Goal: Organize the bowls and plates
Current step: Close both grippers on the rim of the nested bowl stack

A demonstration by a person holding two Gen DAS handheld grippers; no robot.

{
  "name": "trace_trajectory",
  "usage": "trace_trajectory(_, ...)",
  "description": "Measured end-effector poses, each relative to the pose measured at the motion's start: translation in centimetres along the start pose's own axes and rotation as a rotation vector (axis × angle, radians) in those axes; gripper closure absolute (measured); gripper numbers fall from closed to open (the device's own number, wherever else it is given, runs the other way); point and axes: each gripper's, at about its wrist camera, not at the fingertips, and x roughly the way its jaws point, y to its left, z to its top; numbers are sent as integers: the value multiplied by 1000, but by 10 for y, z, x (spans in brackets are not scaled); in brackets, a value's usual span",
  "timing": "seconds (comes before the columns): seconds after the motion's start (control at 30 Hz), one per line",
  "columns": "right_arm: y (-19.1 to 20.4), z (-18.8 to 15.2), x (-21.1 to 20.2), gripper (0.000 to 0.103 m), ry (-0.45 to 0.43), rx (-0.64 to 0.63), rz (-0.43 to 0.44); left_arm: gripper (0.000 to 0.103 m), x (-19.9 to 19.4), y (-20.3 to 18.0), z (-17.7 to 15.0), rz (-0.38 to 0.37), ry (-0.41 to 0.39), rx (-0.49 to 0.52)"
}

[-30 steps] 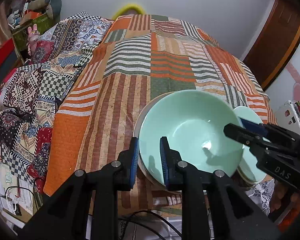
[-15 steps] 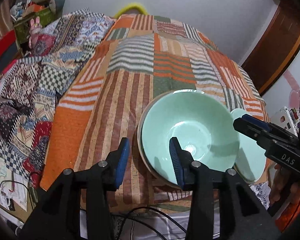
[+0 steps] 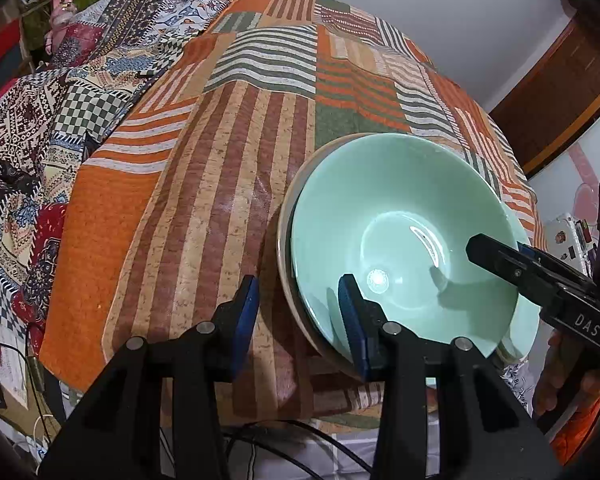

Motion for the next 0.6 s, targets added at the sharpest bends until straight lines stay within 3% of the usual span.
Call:
trace_trajectory(0.27,-2,1,7,61,12,20,42,77,12,-4,3,-14,-2,14)
trace_trajectory(0.6,5,1,8,62,14,11,-5,77,9,-9,3,10,-19,25)
